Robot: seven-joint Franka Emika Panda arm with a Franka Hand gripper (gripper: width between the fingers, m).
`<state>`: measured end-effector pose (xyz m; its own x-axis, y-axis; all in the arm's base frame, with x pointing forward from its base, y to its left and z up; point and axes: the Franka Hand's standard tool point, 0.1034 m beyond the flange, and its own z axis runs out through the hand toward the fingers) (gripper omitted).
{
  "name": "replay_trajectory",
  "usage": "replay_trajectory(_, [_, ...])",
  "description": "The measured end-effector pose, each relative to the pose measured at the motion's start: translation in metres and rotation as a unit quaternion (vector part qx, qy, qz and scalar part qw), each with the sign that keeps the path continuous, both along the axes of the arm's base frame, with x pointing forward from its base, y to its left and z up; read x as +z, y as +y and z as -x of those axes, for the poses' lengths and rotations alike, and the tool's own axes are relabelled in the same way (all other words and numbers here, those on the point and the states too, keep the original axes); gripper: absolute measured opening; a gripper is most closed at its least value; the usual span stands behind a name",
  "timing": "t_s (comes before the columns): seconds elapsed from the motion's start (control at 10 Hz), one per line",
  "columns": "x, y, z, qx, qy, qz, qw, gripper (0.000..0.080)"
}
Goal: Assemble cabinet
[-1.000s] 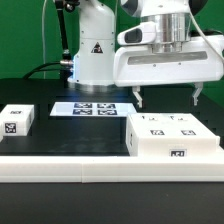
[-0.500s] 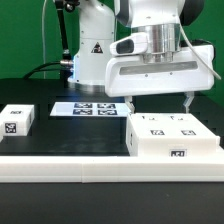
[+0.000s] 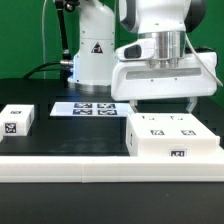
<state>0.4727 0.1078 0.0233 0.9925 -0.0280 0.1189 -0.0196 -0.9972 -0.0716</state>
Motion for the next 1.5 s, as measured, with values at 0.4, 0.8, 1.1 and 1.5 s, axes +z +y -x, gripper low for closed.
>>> replay_trajectory(0.4, [-0.006, -0.007, 0.0, 0.015, -0.002, 0.006, 1.0, 0.0797])
replay_trajectory(0.8, [-0.011, -0.01, 0.0, 0.018, 0.0, 0.008, 1.0, 0.0797])
replay_trajectory(1.1, [-0.018, -0.019, -0.008, 0.018, -0.001, 0.013, 1.0, 0.0797])
replay_trajectory(1.5, [-0.018, -0.019, -0.009, 0.019, -0.001, 0.013, 1.0, 0.0797])
